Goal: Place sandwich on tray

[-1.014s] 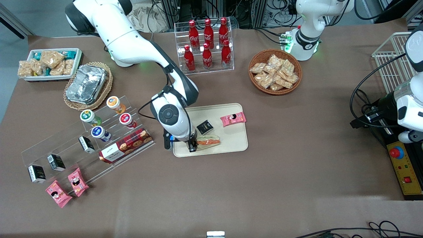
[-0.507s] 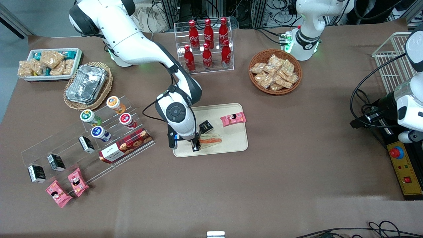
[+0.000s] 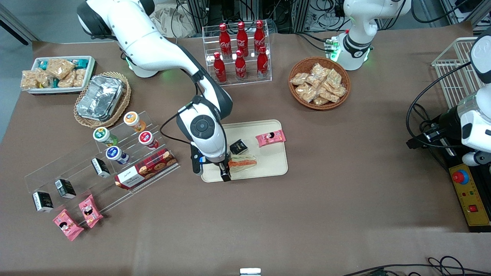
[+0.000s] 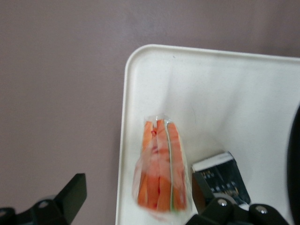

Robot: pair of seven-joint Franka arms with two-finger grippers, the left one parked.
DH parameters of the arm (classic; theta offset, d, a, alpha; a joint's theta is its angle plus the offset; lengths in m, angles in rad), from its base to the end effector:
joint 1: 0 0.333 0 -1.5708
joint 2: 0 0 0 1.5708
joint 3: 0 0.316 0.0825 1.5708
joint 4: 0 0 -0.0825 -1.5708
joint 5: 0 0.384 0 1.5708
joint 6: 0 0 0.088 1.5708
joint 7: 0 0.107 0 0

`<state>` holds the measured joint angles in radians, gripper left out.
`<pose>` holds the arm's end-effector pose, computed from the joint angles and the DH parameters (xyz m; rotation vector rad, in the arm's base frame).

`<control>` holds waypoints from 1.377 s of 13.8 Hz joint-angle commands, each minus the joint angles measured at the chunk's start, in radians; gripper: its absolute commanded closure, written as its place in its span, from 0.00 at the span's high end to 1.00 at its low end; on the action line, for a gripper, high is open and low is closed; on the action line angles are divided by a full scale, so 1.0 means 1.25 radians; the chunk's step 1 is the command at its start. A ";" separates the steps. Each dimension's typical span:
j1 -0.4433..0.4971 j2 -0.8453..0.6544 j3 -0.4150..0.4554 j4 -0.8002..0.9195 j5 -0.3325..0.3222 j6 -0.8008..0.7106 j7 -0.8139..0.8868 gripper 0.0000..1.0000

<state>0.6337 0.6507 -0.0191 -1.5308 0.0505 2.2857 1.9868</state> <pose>0.5843 0.4166 0.2847 -2.3212 1.9528 -0.0006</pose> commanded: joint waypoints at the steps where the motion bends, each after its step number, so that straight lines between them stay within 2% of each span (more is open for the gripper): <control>1: -0.022 -0.080 0.004 -0.006 -0.007 -0.092 -0.072 1.00; 4: -0.041 -0.150 0.007 -0.007 -0.006 -0.180 -0.168 1.00; 7: -0.075 -0.218 0.004 -0.009 -0.006 -0.272 -0.327 1.00; 11: -0.147 -0.311 0.003 -0.032 -0.006 -0.384 -0.640 1.00; 13: -0.211 -0.360 0.003 -0.071 -0.006 -0.403 -0.848 1.00; 16: -0.296 -0.412 0.002 -0.109 -0.007 -0.410 -1.070 1.00; 19: -0.421 -0.449 0.002 -0.114 -0.011 -0.437 -1.288 1.00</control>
<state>0.1948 0.1481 -0.0292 -1.6320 0.0497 1.7517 0.5261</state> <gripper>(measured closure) 0.000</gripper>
